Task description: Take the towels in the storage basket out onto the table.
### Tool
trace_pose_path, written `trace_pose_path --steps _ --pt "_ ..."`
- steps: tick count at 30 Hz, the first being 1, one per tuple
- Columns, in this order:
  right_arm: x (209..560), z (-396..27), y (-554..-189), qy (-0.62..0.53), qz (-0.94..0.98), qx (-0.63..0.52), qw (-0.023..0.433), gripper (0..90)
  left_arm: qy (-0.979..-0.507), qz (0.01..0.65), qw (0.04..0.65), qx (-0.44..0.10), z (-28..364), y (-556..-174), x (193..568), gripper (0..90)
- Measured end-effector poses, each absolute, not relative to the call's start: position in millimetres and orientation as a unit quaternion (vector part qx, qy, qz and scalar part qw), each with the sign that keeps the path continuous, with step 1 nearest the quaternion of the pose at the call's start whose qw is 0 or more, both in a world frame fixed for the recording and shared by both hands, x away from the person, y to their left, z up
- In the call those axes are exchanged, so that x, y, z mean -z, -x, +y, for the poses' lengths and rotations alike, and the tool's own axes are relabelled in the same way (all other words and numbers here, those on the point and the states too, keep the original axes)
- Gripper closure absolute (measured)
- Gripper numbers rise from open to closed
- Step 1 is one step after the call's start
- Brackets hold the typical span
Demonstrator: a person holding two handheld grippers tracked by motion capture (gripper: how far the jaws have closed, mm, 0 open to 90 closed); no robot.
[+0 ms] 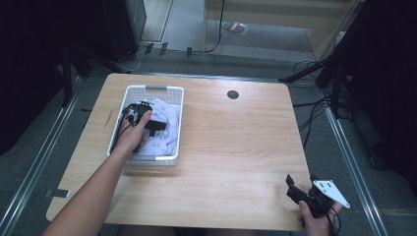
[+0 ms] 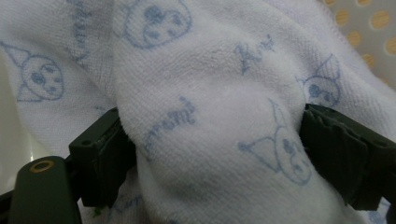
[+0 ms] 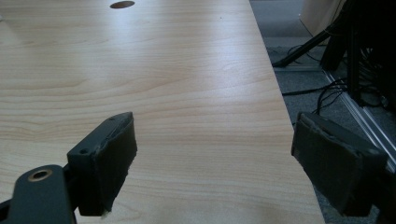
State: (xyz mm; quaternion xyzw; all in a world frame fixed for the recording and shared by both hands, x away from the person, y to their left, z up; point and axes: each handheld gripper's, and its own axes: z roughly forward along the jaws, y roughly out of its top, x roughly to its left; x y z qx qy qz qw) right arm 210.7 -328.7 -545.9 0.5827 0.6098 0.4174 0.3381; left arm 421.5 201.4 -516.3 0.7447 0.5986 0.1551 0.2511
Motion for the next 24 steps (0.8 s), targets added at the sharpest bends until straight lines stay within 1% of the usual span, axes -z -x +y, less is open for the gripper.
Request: trace_pose_path --steps 1,5,6,8,12,15,18,22,23,24 --pt "545.9 -328.7 -210.7 -0.583 0.610 -0.417 0.338 14.4 -0.745 0.599 0.249 -0.157 200.5 -421.4 517.1 13.2" --pt "546.0 -329.2 -211.3 -0.585 0.609 -0.416 0.337 14.4 -0.747 0.600 0.243 -0.151 200.0 -422.4 520.2 8.2" --pt "546.0 -329.3 -211.3 -0.585 0.609 -0.415 0.337 14.3 -0.753 0.596 0.244 -0.137 200.6 -422.6 522.8 6.9" --pt "545.9 -329.3 -211.5 -0.587 0.609 -0.415 0.336 14.4 -0.761 0.585 0.252 -0.128 201.0 -422.1 525.0 4.6" --pt "546.0 -329.3 -212.0 -0.587 0.610 -0.413 0.336 14.3 -0.766 0.581 0.244 -0.131 199.6 -422.3 525.1 5.7" --pt "546.0 -329.5 -212.2 -0.588 0.609 -0.413 0.336 14.5 -0.767 0.581 0.238 -0.133 199.4 -422.1 524.2 9.3" --pt "546.1 -329.6 -212.5 -0.589 0.609 -0.412 0.335 14.7 -0.769 0.580 0.233 -0.130 198.1 -421.4 520.9 19.9" --pt "546.1 -329.6 -212.6 -0.591 0.609 -0.411 0.334 14.8 -0.766 0.583 0.241 -0.125 198.1 -421.3 517.6 40.3" --pt "546.0 -329.7 -212.6 -0.591 0.609 -0.411 0.333 14.9 -0.766 0.583 0.242 -0.125 198.4 -421.3 517.4 43.2" --pt "546.0 -329.8 -212.6 -0.592 0.608 -0.411 0.332 14.9 -0.767 0.581 0.242 -0.124 198.9 -421.3 516.9 48.3"
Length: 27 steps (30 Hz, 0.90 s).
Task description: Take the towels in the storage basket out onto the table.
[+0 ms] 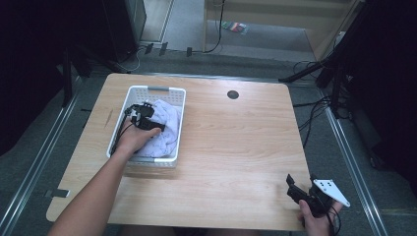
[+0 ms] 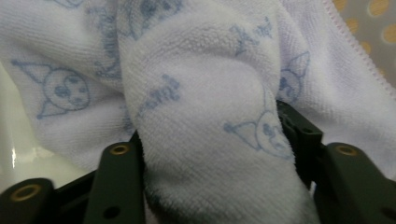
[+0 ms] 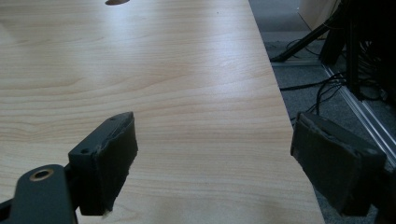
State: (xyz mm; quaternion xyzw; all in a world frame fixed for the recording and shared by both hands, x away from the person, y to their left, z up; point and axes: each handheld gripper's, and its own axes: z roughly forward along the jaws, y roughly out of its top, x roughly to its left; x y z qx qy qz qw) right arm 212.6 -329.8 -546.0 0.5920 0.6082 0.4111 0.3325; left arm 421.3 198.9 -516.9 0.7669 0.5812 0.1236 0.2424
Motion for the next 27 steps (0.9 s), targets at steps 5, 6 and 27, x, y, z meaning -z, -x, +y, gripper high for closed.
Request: trace_pose_path --steps 5,6,27 --pt "546 -330 -213 -0.593 0.608 -0.412 0.331 14.9 -0.764 0.586 0.243 -0.121 201 -423 513 57.7" --pt "546 -330 -213 -0.593 0.608 -0.412 0.331 15.0 -0.763 0.586 0.242 -0.123 201 -424 512 60.2" --pt "546 -330 -213 -0.590 0.610 -0.412 0.332 14.8 -0.729 0.591 0.312 -0.146 224 -414 444 63.4"
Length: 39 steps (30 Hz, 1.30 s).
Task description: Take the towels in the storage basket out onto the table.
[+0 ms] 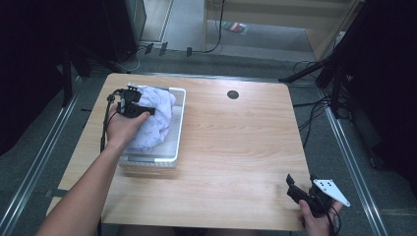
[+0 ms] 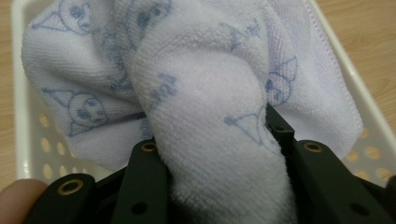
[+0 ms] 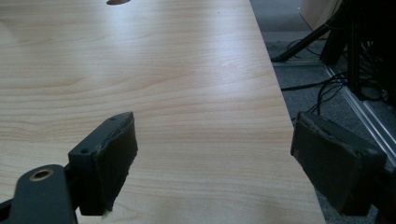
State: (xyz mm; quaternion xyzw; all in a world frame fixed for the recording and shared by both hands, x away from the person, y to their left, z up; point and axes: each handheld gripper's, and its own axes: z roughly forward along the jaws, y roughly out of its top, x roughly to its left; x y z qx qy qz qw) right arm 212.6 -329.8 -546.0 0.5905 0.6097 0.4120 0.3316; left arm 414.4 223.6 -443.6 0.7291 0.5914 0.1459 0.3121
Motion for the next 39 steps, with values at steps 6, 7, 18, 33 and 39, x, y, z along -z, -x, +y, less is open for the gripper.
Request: trace_pose_path --steps 6,7,18,33,39 --pt "546 -329 -212 -0.584 0.612 -0.413 0.336 14.8 -0.735 0.581 0.310 -0.159 223 -410 424 63.2" --pt "546 -328 -212 -0.585 0.612 -0.414 0.335 14.8 -0.735 0.580 0.311 -0.160 223 -410 420 63.2" --pt "546 -328 -211 -0.582 0.614 -0.411 0.338 14.8 -0.734 0.568 0.336 -0.160 227 -405 385 63.1" --pt "546 -325 -212 -0.577 0.619 -0.405 0.345 14.2 -0.747 0.543 0.344 -0.168 211 -397 342 63.0" --pt "546 -324 -212 -0.576 0.621 -0.401 0.349 14.2 -0.752 0.532 0.352 -0.165 192 -398 332 62.9"
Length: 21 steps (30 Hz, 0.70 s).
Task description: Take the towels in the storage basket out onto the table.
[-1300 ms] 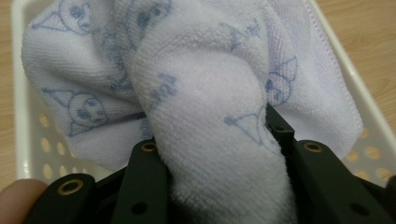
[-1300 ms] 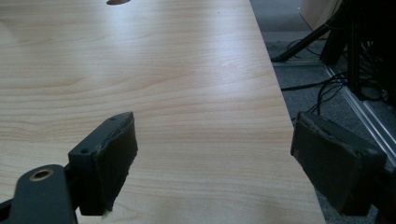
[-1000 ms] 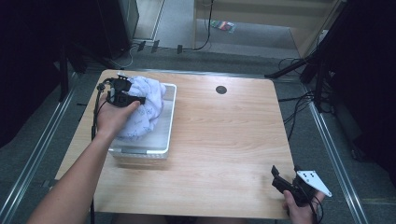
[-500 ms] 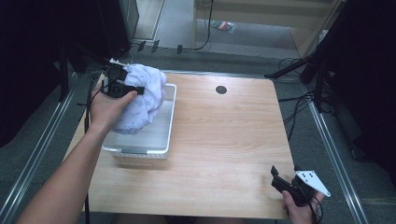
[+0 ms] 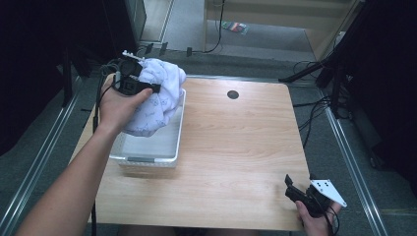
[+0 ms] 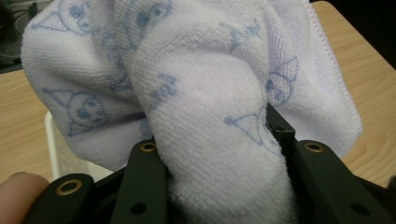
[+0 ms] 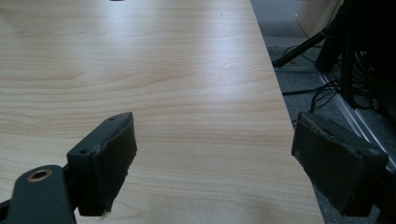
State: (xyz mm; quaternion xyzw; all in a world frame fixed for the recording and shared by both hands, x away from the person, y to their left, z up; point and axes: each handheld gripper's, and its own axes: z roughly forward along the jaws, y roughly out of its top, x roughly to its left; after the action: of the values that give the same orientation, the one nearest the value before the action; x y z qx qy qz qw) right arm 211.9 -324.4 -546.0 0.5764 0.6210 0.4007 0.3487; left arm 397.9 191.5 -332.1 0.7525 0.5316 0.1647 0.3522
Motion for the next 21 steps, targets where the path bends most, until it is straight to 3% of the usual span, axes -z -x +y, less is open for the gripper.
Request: trace_pose_path --steps 21 --pt "546 -324 -212 -0.573 0.622 -0.403 0.350 14.3 -0.783 0.486 0.367 -0.129 96 -407 338 62.8"
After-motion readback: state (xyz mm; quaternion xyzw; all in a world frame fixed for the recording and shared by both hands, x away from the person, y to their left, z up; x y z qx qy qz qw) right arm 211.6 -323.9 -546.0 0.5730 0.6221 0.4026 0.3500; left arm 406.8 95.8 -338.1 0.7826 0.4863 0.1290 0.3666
